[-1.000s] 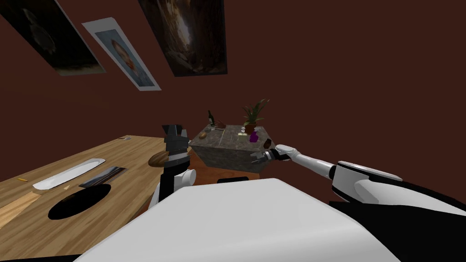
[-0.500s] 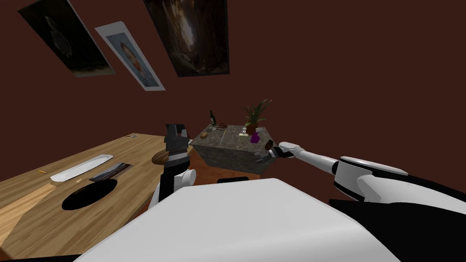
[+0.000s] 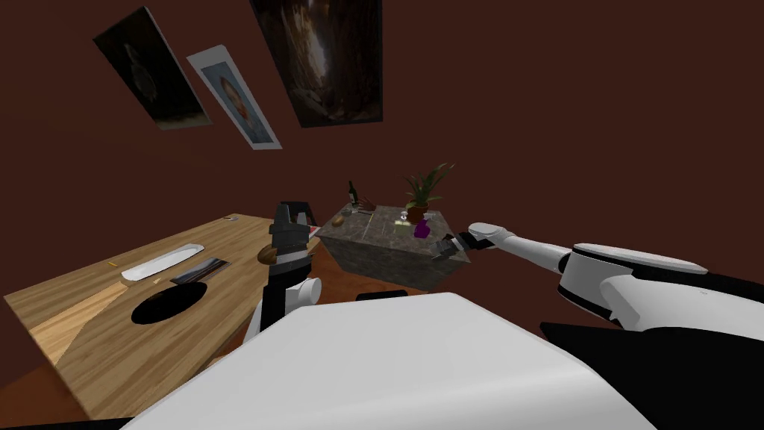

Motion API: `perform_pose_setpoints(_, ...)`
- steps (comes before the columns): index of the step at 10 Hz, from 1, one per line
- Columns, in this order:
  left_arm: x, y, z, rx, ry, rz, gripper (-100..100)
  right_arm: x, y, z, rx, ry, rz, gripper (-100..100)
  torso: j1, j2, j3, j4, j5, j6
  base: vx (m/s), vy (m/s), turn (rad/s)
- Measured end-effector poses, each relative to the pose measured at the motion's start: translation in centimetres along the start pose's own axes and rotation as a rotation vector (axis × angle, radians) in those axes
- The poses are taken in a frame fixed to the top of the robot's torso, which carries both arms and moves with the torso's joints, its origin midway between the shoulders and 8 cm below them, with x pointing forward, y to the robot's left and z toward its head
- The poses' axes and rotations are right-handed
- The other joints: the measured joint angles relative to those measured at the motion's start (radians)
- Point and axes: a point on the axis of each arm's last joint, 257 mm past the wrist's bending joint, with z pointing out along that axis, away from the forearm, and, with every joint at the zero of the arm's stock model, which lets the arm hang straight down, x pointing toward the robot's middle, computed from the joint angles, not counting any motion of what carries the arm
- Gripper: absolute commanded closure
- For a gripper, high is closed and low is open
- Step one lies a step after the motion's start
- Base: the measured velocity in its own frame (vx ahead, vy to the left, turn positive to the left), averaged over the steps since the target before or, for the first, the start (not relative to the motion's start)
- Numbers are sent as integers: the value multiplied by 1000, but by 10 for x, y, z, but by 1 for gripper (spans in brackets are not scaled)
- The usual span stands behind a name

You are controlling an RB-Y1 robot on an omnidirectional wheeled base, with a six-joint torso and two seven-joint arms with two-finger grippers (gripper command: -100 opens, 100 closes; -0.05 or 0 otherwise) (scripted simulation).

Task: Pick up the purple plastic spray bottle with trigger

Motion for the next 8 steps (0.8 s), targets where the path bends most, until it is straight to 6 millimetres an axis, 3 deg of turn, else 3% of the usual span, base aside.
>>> perform_pose_setpoints(2, 0, 0, 0, 0, 0, 0, 0, 9, -20, -40, 61, 73, -23, -100, -2, -2, -1, 1, 1, -1, 41, -37, 143)
perform_pose_setpoints(8, 0, 0, 0, 0, 0, 0, 0, 9, -53, -101, 172, 150, -67, -100, 1, -2, -1, 0, 1, -1, 27, -6, 93)
